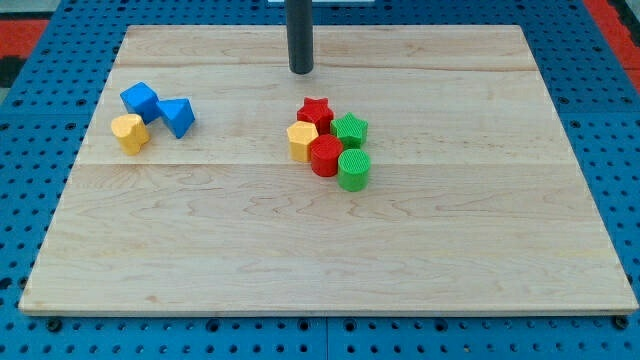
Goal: Move the arm diagonal to the green circle
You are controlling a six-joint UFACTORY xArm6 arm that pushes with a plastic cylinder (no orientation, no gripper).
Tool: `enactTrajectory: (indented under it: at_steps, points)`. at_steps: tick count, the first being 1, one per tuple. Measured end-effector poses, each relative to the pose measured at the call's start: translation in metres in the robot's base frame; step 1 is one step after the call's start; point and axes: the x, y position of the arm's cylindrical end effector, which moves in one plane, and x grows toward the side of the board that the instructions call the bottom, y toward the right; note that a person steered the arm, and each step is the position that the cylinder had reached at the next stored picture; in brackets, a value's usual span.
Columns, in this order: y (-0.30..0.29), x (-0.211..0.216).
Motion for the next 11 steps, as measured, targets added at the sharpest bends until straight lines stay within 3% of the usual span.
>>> enactTrajectory:
  at_steps: [5,6,7,8,9,11]
  points:
    - [0.015,-0.007]
    - [0.072,0.03]
    - [0.141,0.1]
    - [0.143,0.192]
    - [0.123,0.225]
    - [0.123,0.225]
